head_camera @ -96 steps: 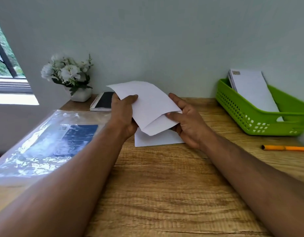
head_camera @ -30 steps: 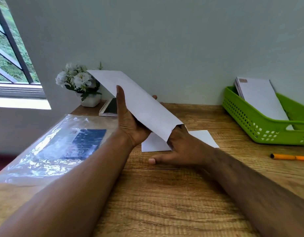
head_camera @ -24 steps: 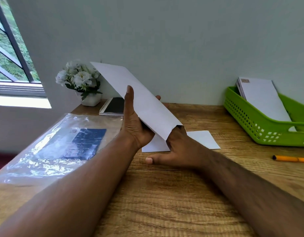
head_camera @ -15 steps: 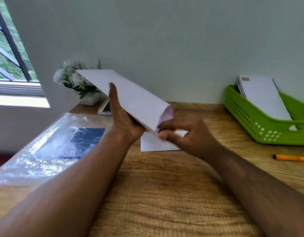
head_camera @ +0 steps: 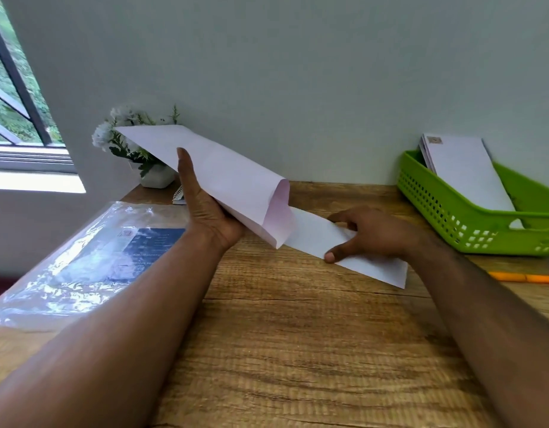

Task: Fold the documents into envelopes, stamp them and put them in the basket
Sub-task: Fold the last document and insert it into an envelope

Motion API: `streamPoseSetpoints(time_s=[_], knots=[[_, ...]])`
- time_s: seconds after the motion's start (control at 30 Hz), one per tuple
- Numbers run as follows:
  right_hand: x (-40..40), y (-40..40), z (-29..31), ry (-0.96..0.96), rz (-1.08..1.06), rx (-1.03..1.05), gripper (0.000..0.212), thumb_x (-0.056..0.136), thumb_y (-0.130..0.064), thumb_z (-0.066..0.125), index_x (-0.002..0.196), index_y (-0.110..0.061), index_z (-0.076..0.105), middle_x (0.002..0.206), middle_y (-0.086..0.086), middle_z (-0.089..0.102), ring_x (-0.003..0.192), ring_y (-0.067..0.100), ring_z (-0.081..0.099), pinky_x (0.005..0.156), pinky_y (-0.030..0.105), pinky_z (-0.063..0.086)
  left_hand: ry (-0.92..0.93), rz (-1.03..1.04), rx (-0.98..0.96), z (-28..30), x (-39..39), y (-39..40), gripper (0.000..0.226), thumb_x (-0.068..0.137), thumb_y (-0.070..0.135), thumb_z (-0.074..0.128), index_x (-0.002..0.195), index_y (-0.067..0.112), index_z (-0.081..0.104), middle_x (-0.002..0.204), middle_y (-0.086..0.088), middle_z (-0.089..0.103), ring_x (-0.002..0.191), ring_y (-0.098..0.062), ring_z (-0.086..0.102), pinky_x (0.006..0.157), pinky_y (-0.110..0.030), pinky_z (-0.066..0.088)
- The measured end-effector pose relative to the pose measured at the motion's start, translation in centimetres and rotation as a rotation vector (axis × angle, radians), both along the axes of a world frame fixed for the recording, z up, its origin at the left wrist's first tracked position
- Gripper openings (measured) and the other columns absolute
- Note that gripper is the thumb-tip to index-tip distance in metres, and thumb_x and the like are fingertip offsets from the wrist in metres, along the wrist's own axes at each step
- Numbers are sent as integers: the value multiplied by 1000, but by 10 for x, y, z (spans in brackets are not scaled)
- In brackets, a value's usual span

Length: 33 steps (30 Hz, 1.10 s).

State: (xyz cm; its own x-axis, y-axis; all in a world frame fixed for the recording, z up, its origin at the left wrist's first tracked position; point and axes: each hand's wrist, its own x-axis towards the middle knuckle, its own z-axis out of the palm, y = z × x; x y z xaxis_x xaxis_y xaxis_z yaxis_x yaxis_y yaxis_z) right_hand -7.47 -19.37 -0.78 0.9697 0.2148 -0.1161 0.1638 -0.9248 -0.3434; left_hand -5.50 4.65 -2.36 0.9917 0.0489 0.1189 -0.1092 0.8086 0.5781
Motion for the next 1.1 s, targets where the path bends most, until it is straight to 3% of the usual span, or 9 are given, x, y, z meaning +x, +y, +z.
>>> streamPoseSetpoints(time_s=[0.27, 0.33, 0.43, 0.53, 0.6, 0.67, 0.8, 0.93, 1.1], knots=[[5, -12, -7, -17, -276, 174, 90, 63, -47, 85, 140, -31, 41, 140, -1, 46, 114, 19, 51, 80, 31, 43, 8, -1, 5, -4, 2, 1, 66, 80, 77, 45, 112, 21, 58, 88, -8, 69, 84, -29, 69, 85, -52, 52], [10, -18, -10, 12, -297, 394, 78, 66, -38, 85, 135, -32, 48, 126, -3, 56, 98, 16, 58, 74, 32, 49, 11, 0, -4, -5, 2, 1, 64, 80, 76, 45, 109, 21, 59, 88, -7, 70, 84, -29, 69, 86, -52, 52], [9, -21, -2, 171, -251, 986, 56, 74, -19, 78, 127, -21, 58, 104, 8, 72, 80, 22, 70, 66, 38, 58, 25, 5, -23, -4, 3, 3, 65, 78, 77, 48, 111, 21, 60, 90, -8, 70, 86, -29, 68, 91, -55, 49], [-3, -26, 16, 301, -82, 1327, 47, 76, -11, 63, 123, -14, 62, 84, 4, 73, 54, 13, 65, 45, 23, 51, 22, 30, -35, -4, 3, 3, 63, 80, 75, 47, 109, 21, 60, 87, -7, 70, 82, -27, 69, 88, -52, 51], [-10, -30, 23, 370, 42, 1332, 44, 78, -8, 55, 121, -11, 61, 77, 2, 71, 48, 9, 61, 40, 19, 48, 15, 45, -38, -4, 3, 1, 61, 82, 74, 46, 106, 20, 60, 85, -7, 70, 81, -26, 69, 88, -51, 52], [-12, -32, 23, 432, 103, 1258, 42, 78, -6, 55, 119, -11, 63, 86, 4, 72, 52, 10, 63, 41, 19, 49, 14, 44, -39, -3, 4, 0, 62, 81, 74, 46, 107, 20, 60, 88, -8, 69, 86, -28, 67, 92, -53, 50], [-5, -32, 13, 557, 144, 1112, 61, 61, -19, 85, 119, -16, 68, 114, 13, 69, 76, 19, 69, 58, 27, 57, 11, 31, -41, -4, 4, -1, 63, 81, 75, 46, 107, 19, 59, 89, -8, 68, 87, -28, 66, 92, -54, 49], [-5, -18, 7, 512, 92, 1095, 39, 75, -9, 69, 112, -21, 71, 112, 13, 70, 77, 21, 69, 60, 31, 58, 21, 21, -37, -5, 4, -1, 63, 79, 75, 49, 108, 19, 57, 88, -8, 66, 87, -28, 65, 91, -53, 50], [-6, -3, 5, 454, 141, 1169, 46, 72, -2, 73, 115, -14, 60, 109, 17, 69, 80, 28, 70, 62, 37, 59, 23, 33, -39, -4, 3, -2, 61, 81, 74, 47, 104, 19, 58, 84, -8, 67, 82, -28, 67, 87, -51, 52]])
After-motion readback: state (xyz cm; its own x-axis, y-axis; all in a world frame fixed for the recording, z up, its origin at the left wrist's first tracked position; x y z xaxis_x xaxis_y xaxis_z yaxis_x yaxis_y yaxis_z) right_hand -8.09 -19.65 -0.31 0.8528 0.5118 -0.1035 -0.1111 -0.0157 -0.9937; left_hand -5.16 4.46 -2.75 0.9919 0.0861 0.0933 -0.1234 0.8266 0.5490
